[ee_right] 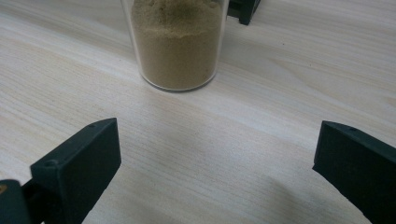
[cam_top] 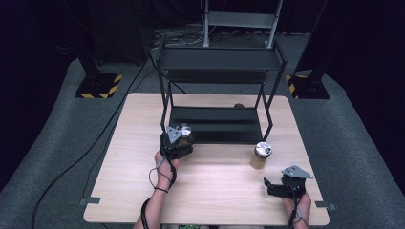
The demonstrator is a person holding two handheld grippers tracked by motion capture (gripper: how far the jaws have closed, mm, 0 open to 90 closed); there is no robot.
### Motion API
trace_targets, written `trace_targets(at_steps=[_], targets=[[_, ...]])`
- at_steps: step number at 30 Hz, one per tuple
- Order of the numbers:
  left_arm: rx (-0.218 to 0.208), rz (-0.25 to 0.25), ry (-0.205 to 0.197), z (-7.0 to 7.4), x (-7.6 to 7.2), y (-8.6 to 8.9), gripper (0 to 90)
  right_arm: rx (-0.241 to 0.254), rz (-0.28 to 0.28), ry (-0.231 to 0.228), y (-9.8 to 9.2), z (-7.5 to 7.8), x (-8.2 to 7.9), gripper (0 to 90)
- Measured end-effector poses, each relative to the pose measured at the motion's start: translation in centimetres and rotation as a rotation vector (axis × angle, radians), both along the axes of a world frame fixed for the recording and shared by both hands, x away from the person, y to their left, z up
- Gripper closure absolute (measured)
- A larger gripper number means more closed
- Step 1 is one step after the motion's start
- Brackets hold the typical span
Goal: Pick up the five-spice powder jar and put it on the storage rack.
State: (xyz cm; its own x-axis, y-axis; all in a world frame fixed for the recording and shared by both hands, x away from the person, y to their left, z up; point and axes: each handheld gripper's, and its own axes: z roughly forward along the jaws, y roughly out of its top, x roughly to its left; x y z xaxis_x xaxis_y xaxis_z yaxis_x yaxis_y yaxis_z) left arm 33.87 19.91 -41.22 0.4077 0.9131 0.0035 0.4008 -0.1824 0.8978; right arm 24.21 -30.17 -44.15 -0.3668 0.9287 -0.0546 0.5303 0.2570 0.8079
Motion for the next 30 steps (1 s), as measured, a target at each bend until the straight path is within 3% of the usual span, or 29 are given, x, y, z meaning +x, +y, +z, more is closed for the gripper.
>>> trace_targets(at_steps=[30], targets=[[0.004, -0.016, -0.01, 1.0, 2.1, -1.3, 30.8, -0.001, 0.001, -0.002, 0.0, 0.0, 0.0, 0.0]])
